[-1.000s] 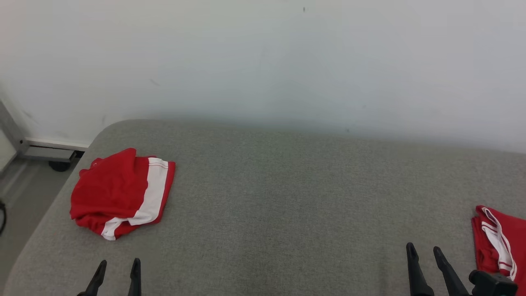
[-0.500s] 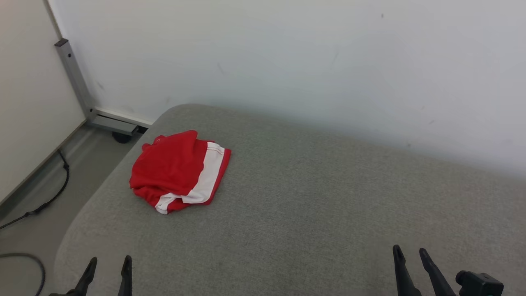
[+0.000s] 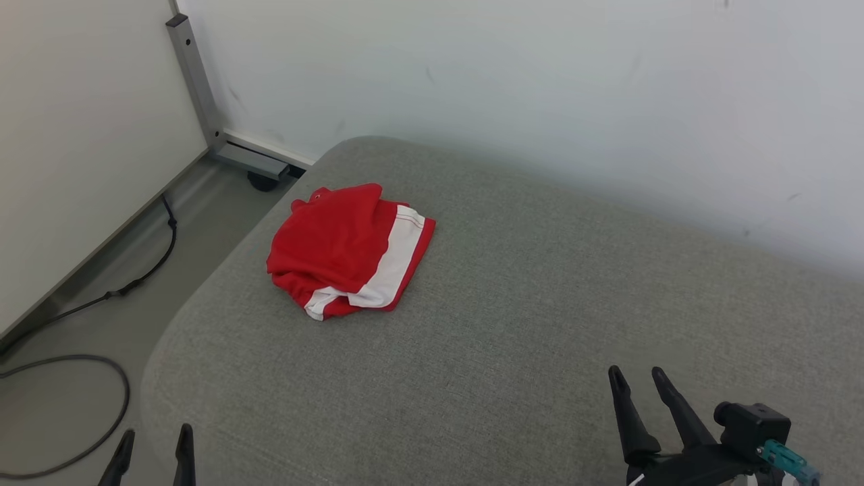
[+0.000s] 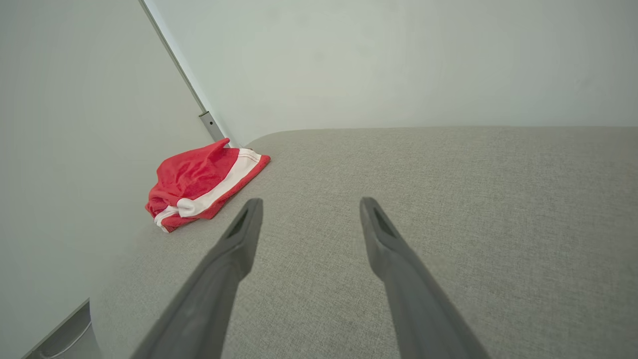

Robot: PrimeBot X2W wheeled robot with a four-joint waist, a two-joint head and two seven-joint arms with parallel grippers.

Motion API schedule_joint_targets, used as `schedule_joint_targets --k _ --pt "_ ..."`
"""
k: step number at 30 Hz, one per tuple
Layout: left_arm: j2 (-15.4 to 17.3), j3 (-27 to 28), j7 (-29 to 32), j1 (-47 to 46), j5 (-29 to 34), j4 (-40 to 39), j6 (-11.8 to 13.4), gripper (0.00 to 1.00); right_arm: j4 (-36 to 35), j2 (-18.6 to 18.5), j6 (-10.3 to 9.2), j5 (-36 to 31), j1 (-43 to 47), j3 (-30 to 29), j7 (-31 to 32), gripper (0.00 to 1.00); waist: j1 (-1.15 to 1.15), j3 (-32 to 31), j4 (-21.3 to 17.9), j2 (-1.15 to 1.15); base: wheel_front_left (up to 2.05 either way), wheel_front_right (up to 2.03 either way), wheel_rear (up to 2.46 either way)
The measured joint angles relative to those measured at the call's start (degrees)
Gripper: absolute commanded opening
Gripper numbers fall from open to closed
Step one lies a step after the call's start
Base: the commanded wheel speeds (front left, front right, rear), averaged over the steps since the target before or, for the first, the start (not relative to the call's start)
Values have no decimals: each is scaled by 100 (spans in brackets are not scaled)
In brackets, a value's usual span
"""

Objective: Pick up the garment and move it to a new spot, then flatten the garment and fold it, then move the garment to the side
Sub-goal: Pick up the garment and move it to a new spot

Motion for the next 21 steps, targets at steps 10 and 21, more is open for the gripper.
schedule_joint_targets --k 10,21 --pt "-86 -26 38 44 -20 11 -2 100 89 0 10 -10 -50 51 4 100 0 63 39 0 0 0 0" --pt "0 -750 965 -2399 -116 1345 -945 100 -374 -145 10 -225 28 120 69 100 0 357 59 0 0 0 0"
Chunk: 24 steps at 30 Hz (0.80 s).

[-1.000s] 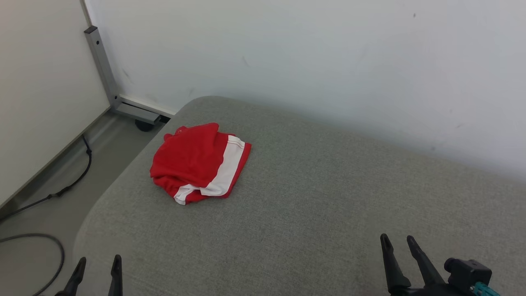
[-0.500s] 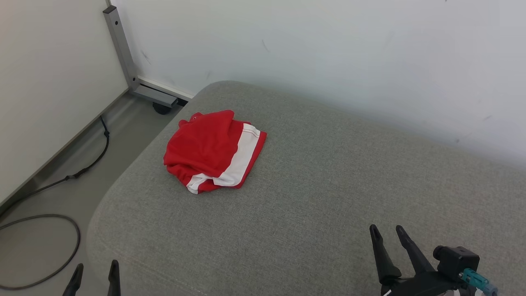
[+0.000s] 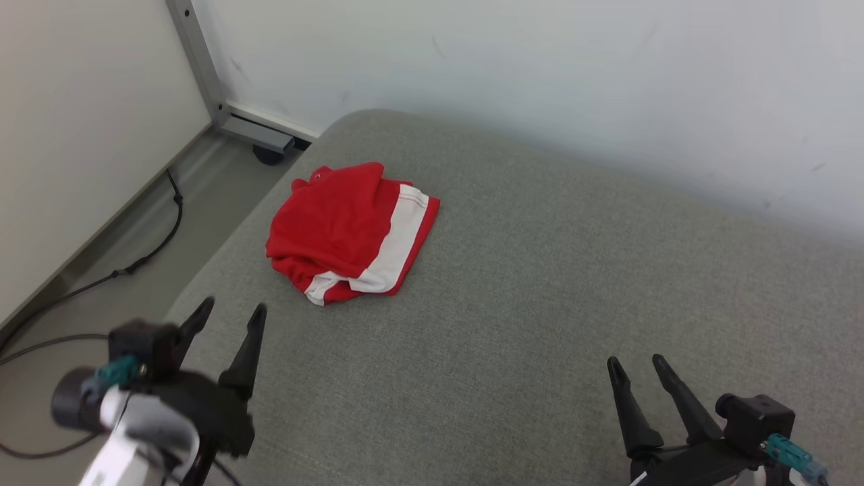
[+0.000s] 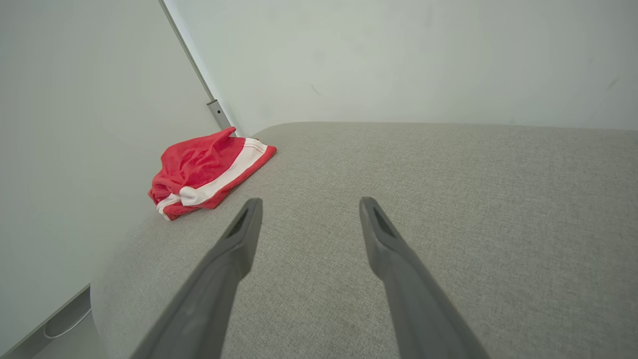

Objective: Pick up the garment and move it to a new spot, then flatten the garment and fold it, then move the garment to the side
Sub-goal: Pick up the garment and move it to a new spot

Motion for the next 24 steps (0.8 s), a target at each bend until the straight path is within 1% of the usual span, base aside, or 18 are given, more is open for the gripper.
schedule_joint_targets --k 3,7,10,11,15,24 --pt "-149 -76 279 -587 -141 501 -157 100 -244 -110 -9 -85 53 5 55 100 0 159 -14 0 0 0 0" --pt "-190 70 672 -917 -336 1101 -172 100 -621 -244 -15 -272 118 134 243 100 0 400 -79 0 0 0 0" --pt "-218 125 929 -1113 -450 1468 -172 100 -944 -431 -35 -438 117 163 391 100 0 600 -178 0 0 0 0" --pt "-218 125 929 -1113 -450 1468 -172 100 -944 -431 -35 -438 117 163 391 100 0 600 -178 0 0 0 0" --pt "-308 266 1150 -1462 -623 1778 -167 100 -1370 -643 -58 -565 122 191 598 100 1 874 -355 0 0 0 0" --pt "-398 413 1371 -2169 -677 2201 -108 100 -2237 -903 -66 -791 74 181 1004 100 0 1566 -797 1 0 0 0"
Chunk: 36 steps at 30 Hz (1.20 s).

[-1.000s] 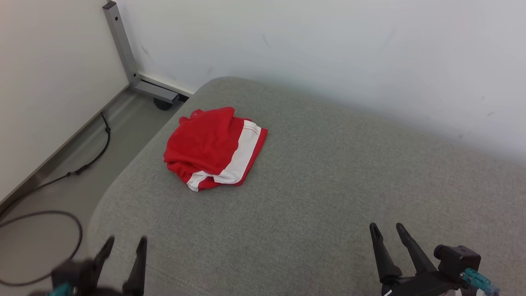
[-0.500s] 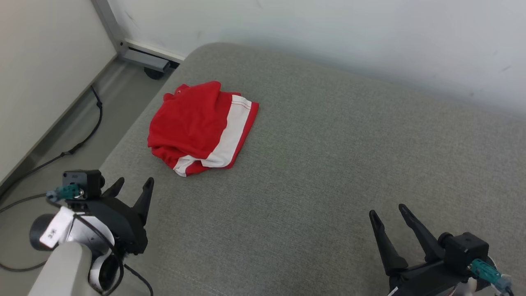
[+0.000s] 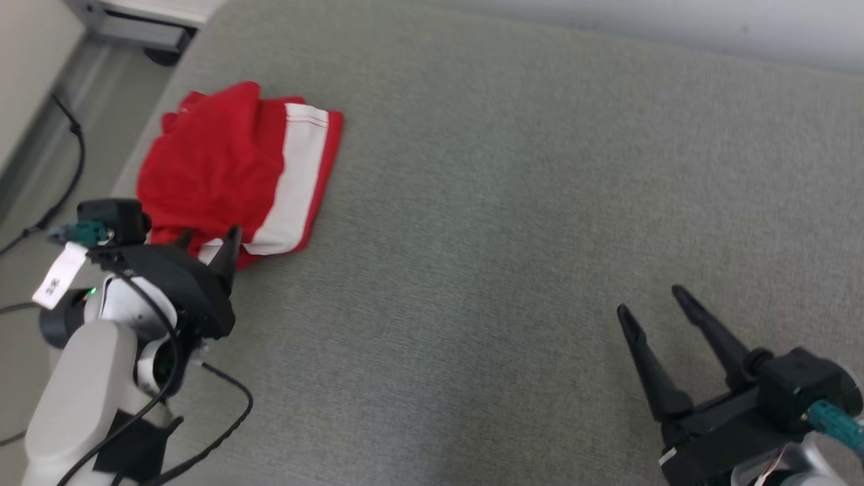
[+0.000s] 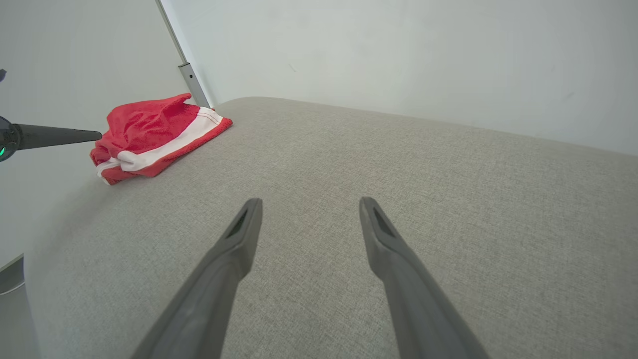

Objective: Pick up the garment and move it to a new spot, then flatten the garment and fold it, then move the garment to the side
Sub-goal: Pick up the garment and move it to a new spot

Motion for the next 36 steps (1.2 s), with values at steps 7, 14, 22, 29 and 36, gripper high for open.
schedule_joint_targets --k 7,14,22,29,36 --pt "-215 -15 99 -531 20 515 229 100 -244 -154 -45 -54 -240 -115 203 100 1 553 -259 0 0 0 0" --pt "-237 20 133 -836 194 1010 708 0 -376 -178 -97 -56 -263 -125 398 100 0 832 -426 1 0 0 0" --pt "-267 -97 21 -977 320 1352 706 0 -279 -109 -140 -46 -328 -114 444 100 -1 693 -432 0 0 0 0" --pt "-338 -417 -282 -1239 612 1414 630 0 86 110 -142 67 -479 -9 363 100 -1 353 -436 0 0 0 0" --pt "-342 -782 -651 -1578 922 1192 332 0 490 434 -136 243 -565 137 178 100 -1 -136 -545 -1 0 0 0"
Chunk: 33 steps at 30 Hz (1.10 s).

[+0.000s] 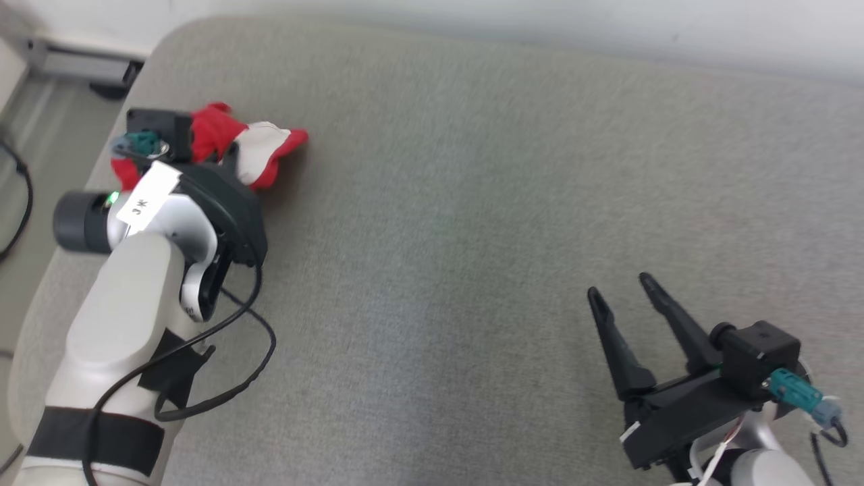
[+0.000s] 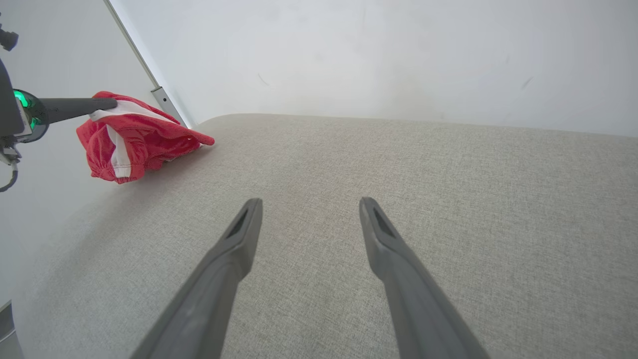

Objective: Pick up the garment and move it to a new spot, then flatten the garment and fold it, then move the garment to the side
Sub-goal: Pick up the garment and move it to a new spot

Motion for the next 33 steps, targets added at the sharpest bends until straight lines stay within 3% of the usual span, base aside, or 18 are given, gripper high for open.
schedule_joint_targets --k 6,10,21,27,33 --pt "-22 -363 -286 -169 207 -175 -430 0 359 280 0 132 -2 94 -218 100 0 -424 -265 0 0 0 0" --pt "-285 -727 -425 -193 234 -204 -650 0 515 314 -12 158 73 82 -359 100 0 -689 -530 0 0 0 0" --pt "-606 -1693 -722 -130 162 -711 -702 0 360 356 -166 200 812 75 -610 100 -1 -1310 -1447 -1 0 0 0" --pt "-609 -2477 -904 -68 -213 -1293 -702 0 291 360 -166 200 892 118 -642 100 0 -1488 -2006 -1 0 0 0" --pt "-564 -2796 -821 55 -426 -1525 -704 0 347 376 -55 208 745 327 -608 100 0 -1562 -2563 -1 0 0 0"
